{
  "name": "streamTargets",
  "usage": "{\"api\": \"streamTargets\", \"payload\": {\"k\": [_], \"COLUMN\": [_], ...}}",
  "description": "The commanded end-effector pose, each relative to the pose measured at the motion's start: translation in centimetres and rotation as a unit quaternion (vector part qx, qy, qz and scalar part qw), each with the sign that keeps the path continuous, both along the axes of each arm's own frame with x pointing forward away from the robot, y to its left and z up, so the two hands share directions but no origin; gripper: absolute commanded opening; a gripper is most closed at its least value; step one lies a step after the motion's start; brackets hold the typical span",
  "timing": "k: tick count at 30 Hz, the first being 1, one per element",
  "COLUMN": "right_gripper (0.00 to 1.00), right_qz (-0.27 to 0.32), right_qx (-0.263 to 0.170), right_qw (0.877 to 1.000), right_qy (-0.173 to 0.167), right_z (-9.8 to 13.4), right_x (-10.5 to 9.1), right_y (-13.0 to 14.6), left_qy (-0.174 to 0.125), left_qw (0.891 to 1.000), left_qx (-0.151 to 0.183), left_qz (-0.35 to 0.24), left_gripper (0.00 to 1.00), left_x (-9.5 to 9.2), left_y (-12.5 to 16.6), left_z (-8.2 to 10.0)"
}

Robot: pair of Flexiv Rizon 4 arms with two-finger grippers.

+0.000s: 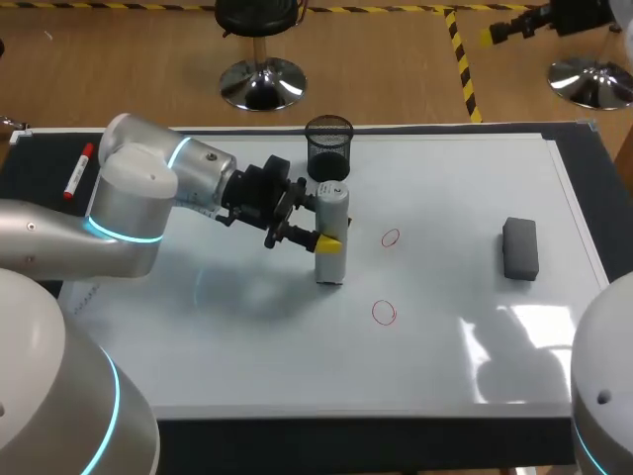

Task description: Pick up the inspection probe, press it on each red-marked spot on the whiteboard one by one, put down the probe, pick up the eraser, and wipe off all the red marks.

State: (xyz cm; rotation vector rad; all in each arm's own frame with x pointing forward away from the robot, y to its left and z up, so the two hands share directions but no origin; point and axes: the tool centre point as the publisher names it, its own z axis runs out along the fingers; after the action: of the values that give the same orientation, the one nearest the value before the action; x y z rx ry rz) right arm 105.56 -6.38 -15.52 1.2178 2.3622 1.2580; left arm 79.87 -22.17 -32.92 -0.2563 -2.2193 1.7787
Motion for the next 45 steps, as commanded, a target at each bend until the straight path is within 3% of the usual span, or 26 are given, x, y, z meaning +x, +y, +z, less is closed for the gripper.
{"api": "streamTargets", "payload": {"k": [1, 12, 20, 32, 37, 45], "right_gripper": [1.0, 1.0, 1.0, 1.0, 1.0, 1.0], "right_qz": [0.012, 0.012, -0.079, -0.201, -0.228, -0.258], "right_qx": [-0.038, -0.038, -0.074, -0.124, -0.149, -0.171], "right_qw": [0.998, 0.998, 0.993, 0.967, 0.955, 0.941], "right_qy": [0.046, 0.046, 0.052, 0.096, 0.121, 0.135], "right_z": [0.3, 0.3, 0.9, 0.8, 0.7, 0.4], "right_x": [0.2, 0.2, -1.6, -4.8, -6.2, -9.0], "right_y": [-0.1, -0.1, -0.2, -1.3, -1.8, -2.2], "left_qy": [-0.001, -0.001, -0.001, -0.001, -0.001, -0.001], "left_qw": [1.0, 1.0, 1.0, 1.0, 1.0, 1.0], "left_qx": [-0.001, -0.001, -0.001, -0.001, -0.001, -0.001], "left_qz": [0.0, 0.0, 0.0, 0.0, 0.0, 0.0], "left_gripper": [0.0, 0.0, 0.0, 0.0, 0.0, 0.0], "left_x": [0.0, 0.0, 0.0, 0.0, 0.0, 0.0], "left_y": [0.0, 0.0, 0.0, 0.0, 0.0, 0.0], "left_z": [-0.3, -0.3, -0.3, -0.3, -0.3, -0.3]}}
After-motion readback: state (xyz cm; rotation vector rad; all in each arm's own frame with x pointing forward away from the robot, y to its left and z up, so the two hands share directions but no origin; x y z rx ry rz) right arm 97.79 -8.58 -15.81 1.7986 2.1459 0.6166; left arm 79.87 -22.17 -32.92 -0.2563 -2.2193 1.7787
